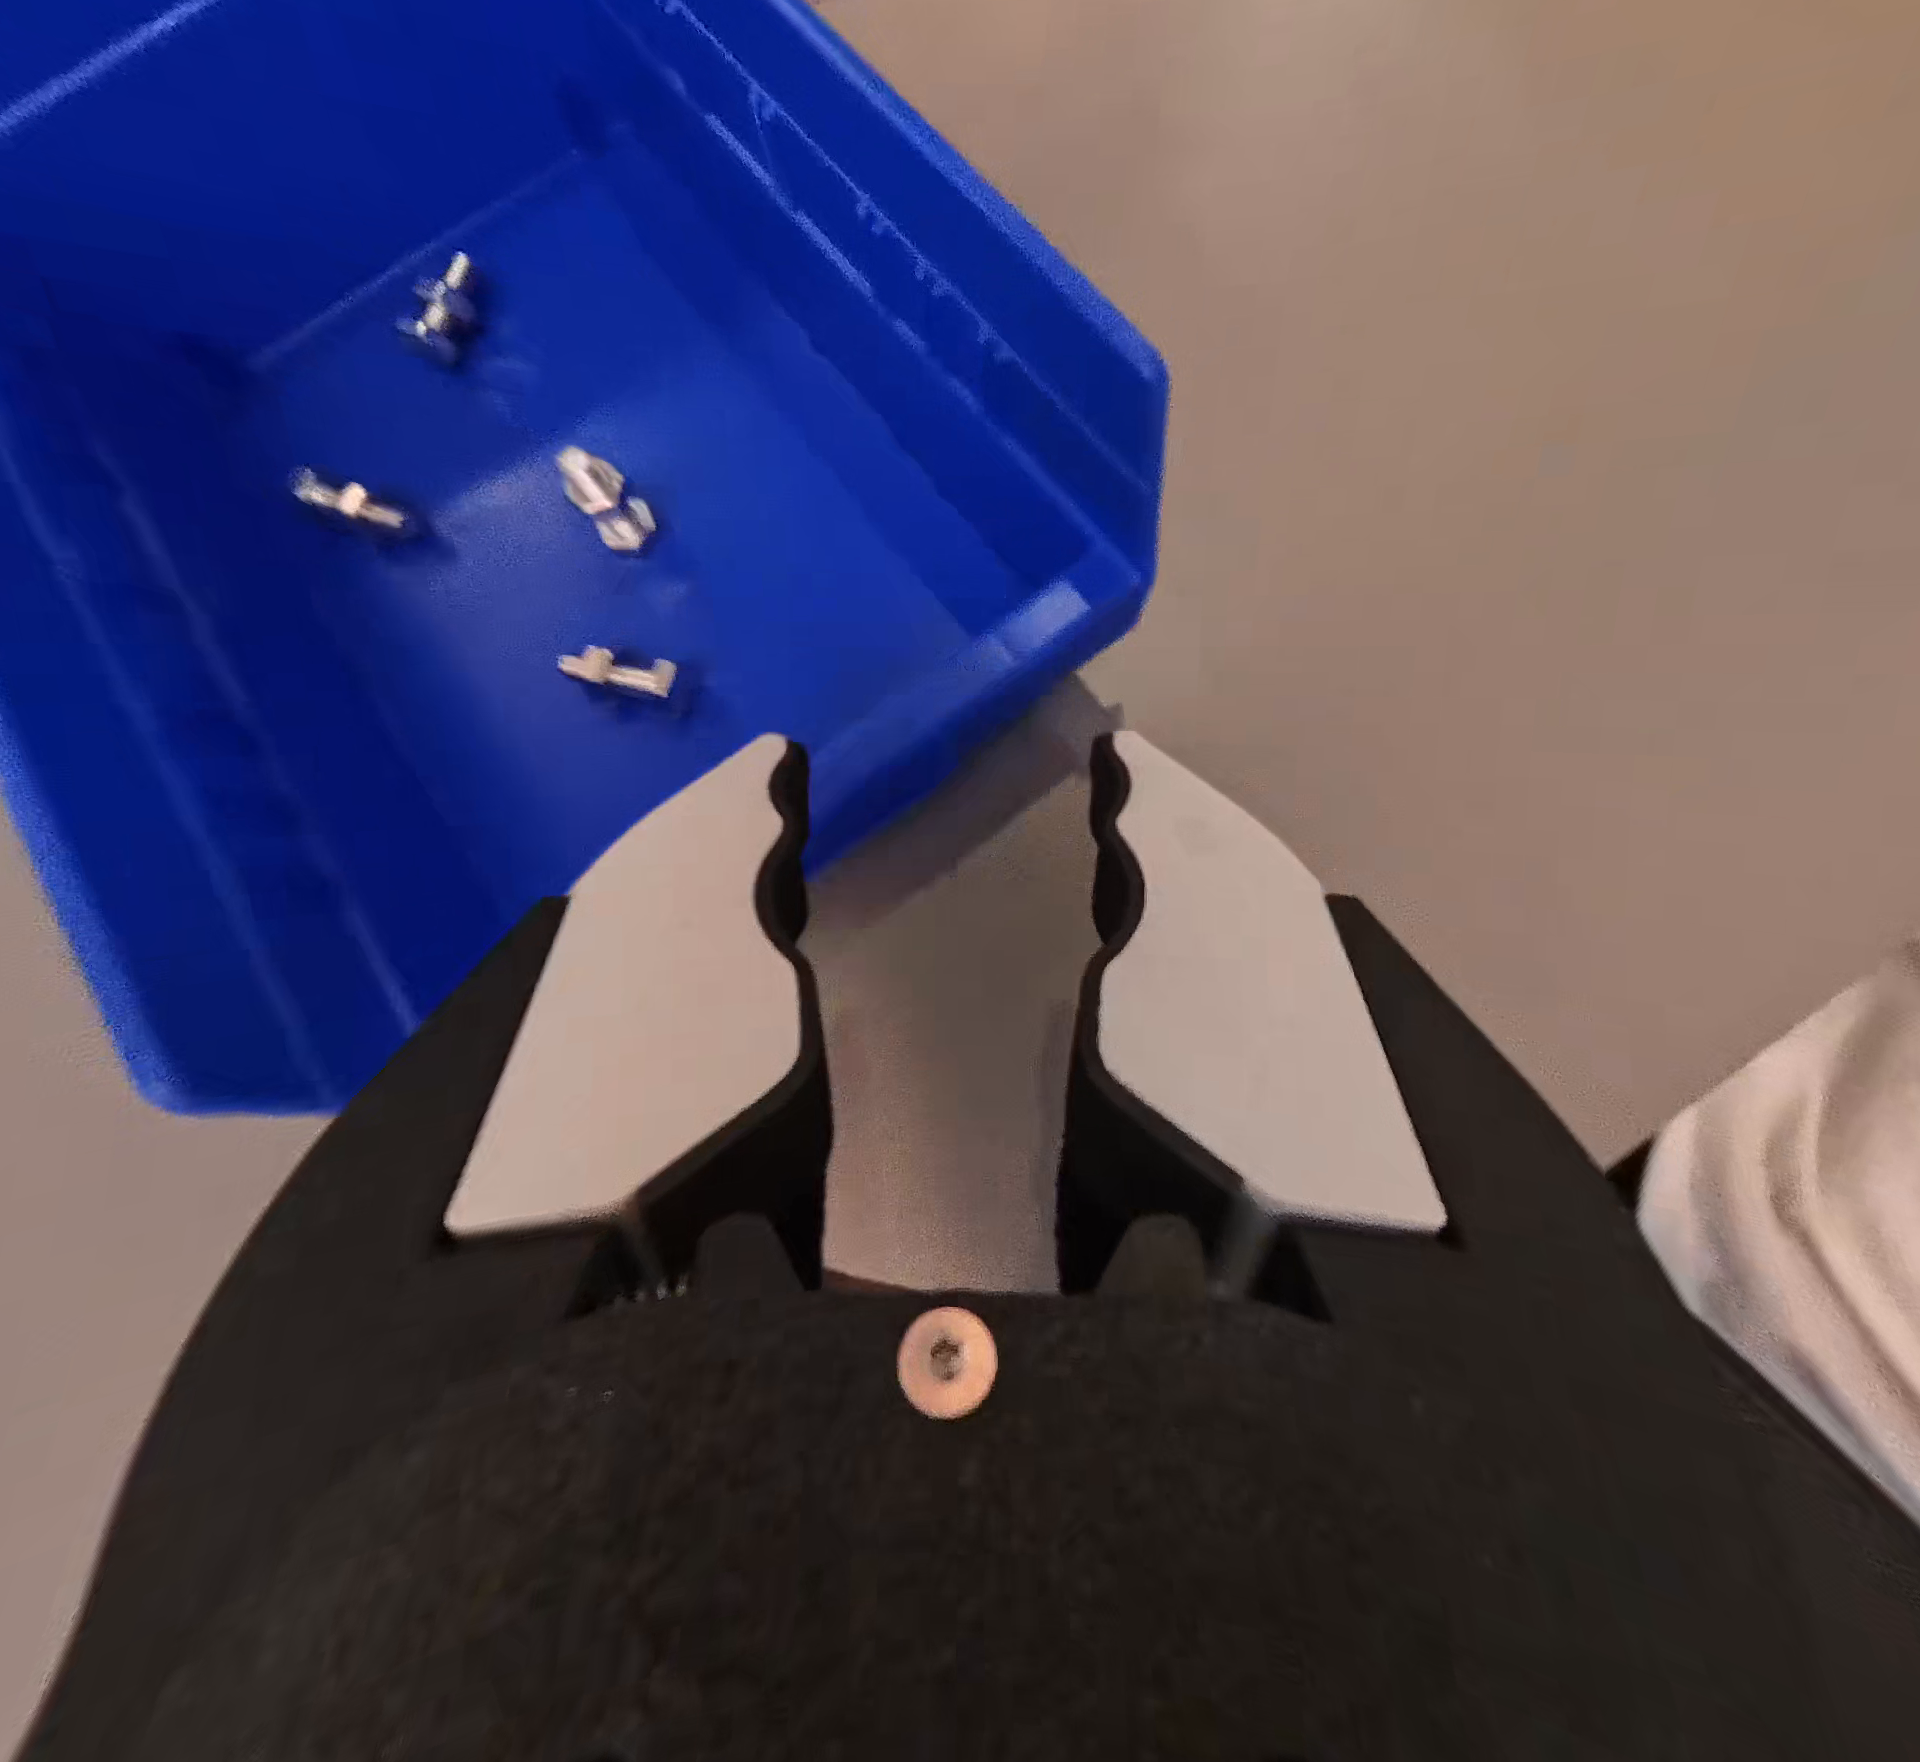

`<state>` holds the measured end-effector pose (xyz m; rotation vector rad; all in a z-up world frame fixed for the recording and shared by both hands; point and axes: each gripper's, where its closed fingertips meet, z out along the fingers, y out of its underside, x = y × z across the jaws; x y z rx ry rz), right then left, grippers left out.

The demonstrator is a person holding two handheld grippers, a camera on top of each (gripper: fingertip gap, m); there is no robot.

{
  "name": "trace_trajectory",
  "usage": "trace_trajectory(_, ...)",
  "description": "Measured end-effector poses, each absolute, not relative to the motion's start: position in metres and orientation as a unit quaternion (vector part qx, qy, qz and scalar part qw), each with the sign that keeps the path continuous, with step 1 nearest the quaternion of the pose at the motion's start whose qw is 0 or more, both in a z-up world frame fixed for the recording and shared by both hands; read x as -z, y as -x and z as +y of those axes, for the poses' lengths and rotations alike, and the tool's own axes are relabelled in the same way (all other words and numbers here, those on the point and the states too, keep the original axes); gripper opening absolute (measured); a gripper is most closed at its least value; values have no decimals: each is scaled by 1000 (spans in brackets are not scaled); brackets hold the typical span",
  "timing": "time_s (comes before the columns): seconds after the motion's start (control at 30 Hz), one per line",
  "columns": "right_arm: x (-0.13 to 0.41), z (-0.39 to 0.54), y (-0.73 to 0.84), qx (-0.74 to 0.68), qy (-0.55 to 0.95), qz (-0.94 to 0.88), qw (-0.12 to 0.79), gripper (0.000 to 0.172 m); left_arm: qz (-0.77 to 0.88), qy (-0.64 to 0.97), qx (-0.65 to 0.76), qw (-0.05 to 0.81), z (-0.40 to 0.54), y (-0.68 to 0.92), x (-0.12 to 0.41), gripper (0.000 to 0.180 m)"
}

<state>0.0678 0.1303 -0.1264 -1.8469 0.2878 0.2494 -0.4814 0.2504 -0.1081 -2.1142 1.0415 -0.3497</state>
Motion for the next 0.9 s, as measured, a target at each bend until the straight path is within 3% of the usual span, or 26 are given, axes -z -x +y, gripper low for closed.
trace_trajectory(0.17,128,130,-65,-97,797,113,585,18,383,856,59,342,326,485,101,44)
trace_trajectory(0.37,133,130,-62,-112,803,110,575,17,380,896,19,228,386,480,141,46)
trace_trajectory(0.6,137,133,-48,-132,811,91,563,17,404,891,6,207,466,460,150,46)
trace_trajectory(0.8,140,132,-43,-102,820,62,559,17,494,853,-97,142,509,481,179,46)
trace_trajectory(0.9,141,133,-38,-103,823,51,556,17,502,853,-70,124,512,477,186,46)
